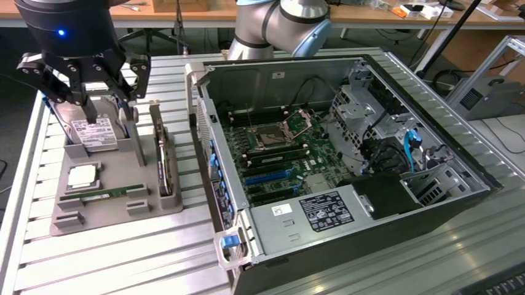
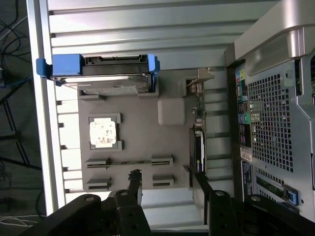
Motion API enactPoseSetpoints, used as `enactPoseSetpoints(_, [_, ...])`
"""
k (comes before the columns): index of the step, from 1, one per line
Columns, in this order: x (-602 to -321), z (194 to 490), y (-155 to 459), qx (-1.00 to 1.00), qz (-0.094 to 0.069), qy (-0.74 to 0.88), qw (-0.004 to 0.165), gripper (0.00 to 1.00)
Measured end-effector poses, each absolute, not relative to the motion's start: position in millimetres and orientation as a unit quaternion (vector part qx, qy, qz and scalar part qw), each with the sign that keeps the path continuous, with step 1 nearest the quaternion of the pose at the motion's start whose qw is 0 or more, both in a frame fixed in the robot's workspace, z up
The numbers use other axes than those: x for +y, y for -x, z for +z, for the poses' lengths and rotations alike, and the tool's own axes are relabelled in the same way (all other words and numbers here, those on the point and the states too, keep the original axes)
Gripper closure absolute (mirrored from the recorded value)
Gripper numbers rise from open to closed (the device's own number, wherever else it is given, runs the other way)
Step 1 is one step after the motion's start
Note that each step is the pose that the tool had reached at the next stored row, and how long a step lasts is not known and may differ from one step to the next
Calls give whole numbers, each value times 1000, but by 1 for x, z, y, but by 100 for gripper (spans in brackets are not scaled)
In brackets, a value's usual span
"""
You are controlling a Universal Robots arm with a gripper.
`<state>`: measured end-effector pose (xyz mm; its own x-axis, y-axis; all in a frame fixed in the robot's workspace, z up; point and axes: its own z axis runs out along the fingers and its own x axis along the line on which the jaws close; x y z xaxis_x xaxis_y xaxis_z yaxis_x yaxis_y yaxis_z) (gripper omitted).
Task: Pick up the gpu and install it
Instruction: 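Pick up the gpu and move the gpu toward the slot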
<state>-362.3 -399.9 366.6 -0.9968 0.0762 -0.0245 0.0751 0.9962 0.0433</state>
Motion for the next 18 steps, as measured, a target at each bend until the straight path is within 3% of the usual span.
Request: enactPoseSetpoints(18, [-402,346,362,999,21,-38,13,46])
